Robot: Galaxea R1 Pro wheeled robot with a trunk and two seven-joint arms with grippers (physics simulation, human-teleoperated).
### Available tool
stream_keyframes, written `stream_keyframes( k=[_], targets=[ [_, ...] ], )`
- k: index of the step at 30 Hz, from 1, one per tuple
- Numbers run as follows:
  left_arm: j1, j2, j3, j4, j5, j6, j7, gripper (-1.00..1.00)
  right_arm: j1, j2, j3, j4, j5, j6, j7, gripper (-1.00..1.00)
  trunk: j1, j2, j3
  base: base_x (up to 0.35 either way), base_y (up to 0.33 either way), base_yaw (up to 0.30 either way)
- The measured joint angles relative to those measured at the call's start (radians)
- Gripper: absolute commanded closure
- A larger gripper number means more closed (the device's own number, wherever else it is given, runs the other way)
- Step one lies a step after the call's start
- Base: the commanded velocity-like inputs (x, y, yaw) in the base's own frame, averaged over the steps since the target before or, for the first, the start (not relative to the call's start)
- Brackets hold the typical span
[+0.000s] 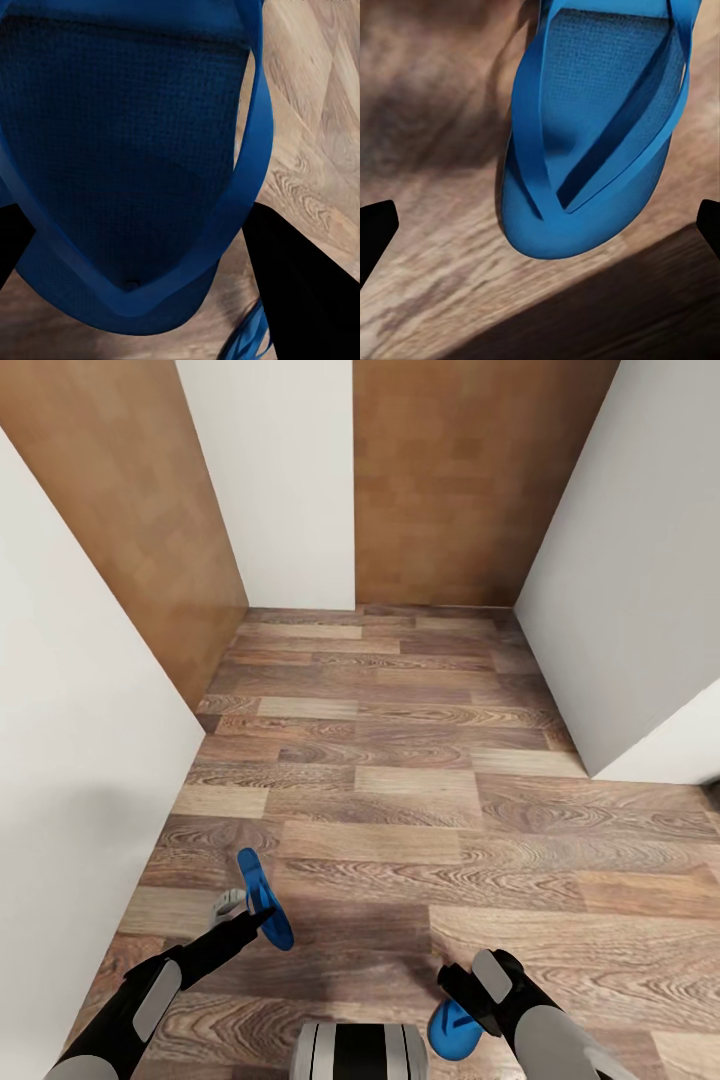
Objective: In the bedroom, move the book from the bed onto either nightstand, and place the two sandals side by side next to the bed.
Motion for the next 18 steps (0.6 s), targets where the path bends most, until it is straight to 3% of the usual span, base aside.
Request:
stream_keyframes(
  k=[18],
  targets=[
    [0.000,0.000,0.001,0.000,0.000,0.000,0.000,1.00,0.000,0.001,0.000,0.000,0.000,0.000,0.000,-1.00,0.000,0.000,0.000,0.041,0.031,0.000]
  ],
)
